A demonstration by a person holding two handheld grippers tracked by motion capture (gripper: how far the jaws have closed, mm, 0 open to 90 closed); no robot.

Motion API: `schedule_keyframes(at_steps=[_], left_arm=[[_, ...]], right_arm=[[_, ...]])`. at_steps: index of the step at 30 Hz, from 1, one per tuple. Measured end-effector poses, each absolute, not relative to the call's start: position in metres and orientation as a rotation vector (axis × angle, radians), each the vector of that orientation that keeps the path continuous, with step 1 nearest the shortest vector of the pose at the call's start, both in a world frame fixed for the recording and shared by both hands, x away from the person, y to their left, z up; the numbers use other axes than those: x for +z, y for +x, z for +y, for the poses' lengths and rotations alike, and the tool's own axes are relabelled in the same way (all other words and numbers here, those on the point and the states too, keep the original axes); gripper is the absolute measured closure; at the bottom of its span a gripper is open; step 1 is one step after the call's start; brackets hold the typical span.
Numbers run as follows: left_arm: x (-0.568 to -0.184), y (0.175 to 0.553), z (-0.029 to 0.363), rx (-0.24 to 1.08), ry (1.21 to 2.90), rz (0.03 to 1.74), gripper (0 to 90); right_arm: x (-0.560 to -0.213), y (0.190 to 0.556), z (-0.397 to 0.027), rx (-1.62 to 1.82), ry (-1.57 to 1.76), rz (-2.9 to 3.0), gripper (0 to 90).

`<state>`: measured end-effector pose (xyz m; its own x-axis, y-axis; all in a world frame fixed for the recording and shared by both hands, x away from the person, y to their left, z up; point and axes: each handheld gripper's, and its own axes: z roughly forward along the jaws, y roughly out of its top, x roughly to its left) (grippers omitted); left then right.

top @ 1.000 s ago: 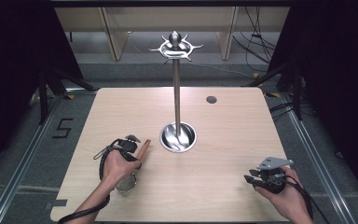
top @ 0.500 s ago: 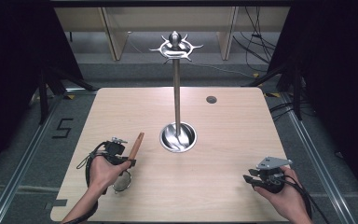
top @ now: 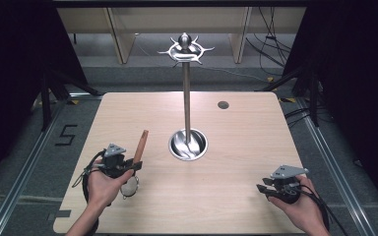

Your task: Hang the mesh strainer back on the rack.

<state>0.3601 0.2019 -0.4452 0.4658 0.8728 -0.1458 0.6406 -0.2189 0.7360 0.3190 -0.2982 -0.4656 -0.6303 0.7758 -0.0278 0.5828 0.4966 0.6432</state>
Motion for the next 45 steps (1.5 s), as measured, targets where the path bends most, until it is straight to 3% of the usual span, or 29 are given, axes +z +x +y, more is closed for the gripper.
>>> schedule_keyframes(at_steps=[24,45], left_arm=[[-0.426,0.349,0.196,0.432,1.798,1.174,68.3],[-0.402,0.34,0.178,0.494,1.828,1.031,68.2]], right_arm=[[-0.466,0.318,-0.296,0.882,1.143,2.424,62.4],[-0.465,0.318,-0.297,0.862,1.124,2.435,61.9]])
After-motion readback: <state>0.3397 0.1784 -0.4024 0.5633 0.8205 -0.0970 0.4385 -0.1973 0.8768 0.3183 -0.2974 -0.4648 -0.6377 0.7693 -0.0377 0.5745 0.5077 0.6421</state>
